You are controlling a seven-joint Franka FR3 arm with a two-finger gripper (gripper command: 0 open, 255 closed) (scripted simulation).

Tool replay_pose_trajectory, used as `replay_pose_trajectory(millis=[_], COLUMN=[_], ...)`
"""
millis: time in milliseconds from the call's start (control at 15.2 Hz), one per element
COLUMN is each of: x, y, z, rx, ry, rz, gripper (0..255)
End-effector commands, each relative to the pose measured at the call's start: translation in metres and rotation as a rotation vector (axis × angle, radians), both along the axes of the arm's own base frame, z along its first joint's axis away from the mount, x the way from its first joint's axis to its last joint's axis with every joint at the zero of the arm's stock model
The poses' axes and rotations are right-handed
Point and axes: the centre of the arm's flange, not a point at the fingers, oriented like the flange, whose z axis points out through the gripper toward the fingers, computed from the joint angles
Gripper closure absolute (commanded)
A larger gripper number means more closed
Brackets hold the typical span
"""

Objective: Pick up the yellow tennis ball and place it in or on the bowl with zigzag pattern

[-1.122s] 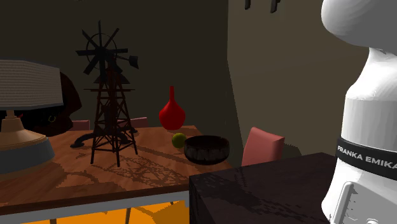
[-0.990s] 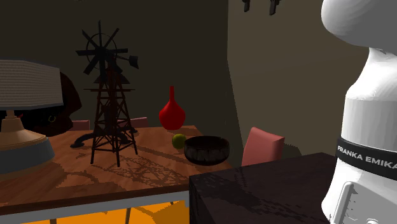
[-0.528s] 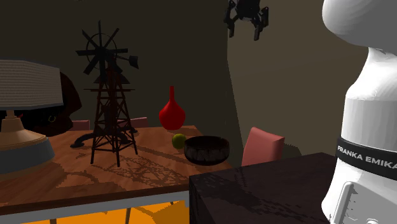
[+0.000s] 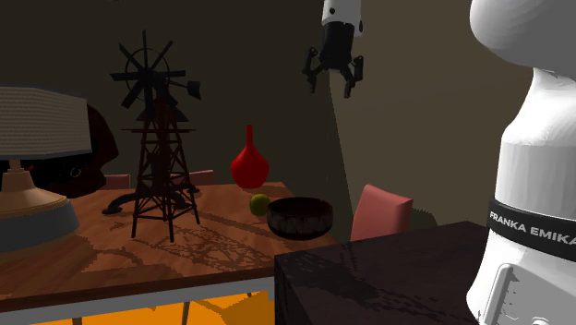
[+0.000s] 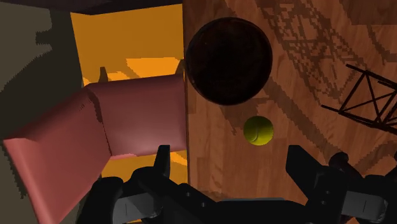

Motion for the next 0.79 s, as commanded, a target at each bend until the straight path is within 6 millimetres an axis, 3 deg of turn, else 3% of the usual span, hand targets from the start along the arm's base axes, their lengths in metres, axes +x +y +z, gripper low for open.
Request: replay_pose_trajectory(millis=[0, 726], x=[0.009, 0.077], y=[0.006, 0.051], z=[-0.023, -0.14], rx=[0.013, 0.082], ry=[0.0, 0.008], rz=[-0.008, -0.046], gripper=[0, 0])
